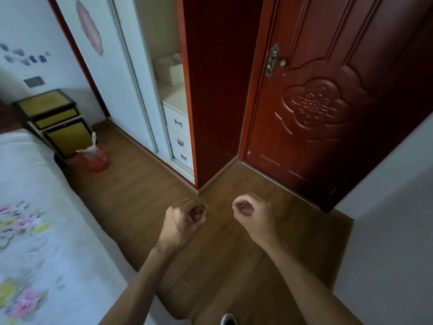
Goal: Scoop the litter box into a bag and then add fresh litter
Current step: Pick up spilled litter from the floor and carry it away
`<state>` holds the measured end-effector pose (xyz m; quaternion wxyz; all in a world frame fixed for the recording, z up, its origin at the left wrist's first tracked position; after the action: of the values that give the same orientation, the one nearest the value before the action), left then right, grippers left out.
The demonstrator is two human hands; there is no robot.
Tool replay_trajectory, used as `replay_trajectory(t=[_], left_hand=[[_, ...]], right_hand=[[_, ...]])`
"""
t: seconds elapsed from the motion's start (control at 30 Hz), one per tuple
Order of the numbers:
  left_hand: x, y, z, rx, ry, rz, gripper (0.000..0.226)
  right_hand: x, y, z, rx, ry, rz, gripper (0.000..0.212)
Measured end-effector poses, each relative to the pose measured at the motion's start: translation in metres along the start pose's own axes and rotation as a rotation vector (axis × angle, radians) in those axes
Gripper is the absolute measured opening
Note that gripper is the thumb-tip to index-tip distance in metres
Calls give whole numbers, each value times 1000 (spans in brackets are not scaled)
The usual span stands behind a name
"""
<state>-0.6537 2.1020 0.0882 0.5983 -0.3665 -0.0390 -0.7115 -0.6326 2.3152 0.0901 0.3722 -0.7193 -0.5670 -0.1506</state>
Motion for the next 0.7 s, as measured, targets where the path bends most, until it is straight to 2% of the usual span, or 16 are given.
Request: replay_trajectory(t=[0.2, 0.47, 0.7], left_hand=[[21, -13, -10, 58, -85, 122, 12], [63, -26, -49, 128, -177, 245, 9], [111, -56, -114, 171, -220, 302, 7]], right_hand=[[-25, -38, 1, 147, -66, -64, 15], [-92, -85, -25, 178, -169, -205, 14], [-162, -150, -57, 256, -203, -242, 14]])
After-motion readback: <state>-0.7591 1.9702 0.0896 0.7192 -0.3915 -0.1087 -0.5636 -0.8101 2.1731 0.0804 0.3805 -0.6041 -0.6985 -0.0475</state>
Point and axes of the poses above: each hand's wrist, its own y-axis away from the middle knuckle, its own x-axis out of the back of the hand, z = x × y, the point moved 3 cm from there along -y, towards the middle knuckle, and after that the axes turned 8 degrees about y, right-handed, at the moved point
